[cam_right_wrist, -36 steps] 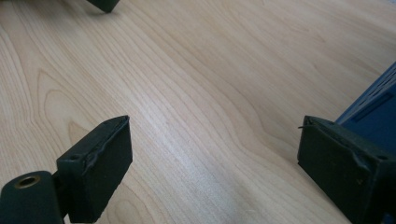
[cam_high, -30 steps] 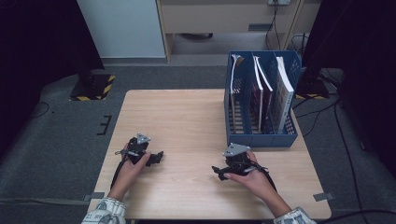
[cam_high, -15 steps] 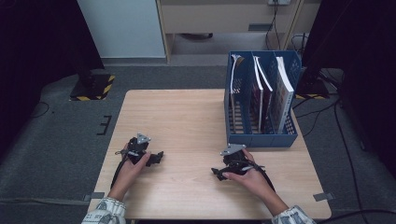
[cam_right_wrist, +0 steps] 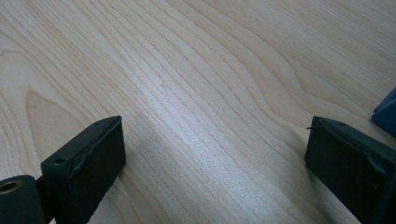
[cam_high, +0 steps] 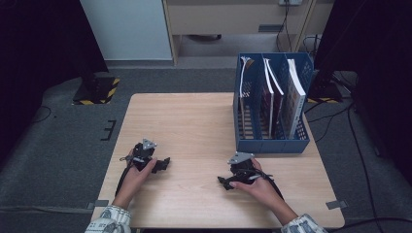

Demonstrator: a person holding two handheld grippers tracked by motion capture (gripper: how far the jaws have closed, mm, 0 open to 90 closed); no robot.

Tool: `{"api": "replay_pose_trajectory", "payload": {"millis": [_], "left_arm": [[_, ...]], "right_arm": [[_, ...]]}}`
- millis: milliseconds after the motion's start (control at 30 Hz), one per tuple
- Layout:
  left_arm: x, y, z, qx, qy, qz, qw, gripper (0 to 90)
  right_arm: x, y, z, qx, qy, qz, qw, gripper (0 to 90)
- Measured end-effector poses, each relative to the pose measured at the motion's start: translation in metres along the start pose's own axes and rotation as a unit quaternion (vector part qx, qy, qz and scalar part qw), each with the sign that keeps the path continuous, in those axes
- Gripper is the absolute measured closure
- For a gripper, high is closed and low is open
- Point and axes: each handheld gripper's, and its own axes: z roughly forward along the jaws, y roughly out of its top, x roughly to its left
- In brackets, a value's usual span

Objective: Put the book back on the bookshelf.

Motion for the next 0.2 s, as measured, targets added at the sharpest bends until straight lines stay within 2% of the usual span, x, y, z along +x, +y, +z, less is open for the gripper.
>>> {"api": "replay_pose_trajectory", "payload": {"millis": [200], "left_arm": [[-0.0001, 0.0001, 0.0001, 0.0, 0.0, 0.0, 1.0, 0.5]], "right_arm": [[0.0, 0.0001, 0.0, 0.001, 0.001, -0.002, 1.0, 5.3]]}}
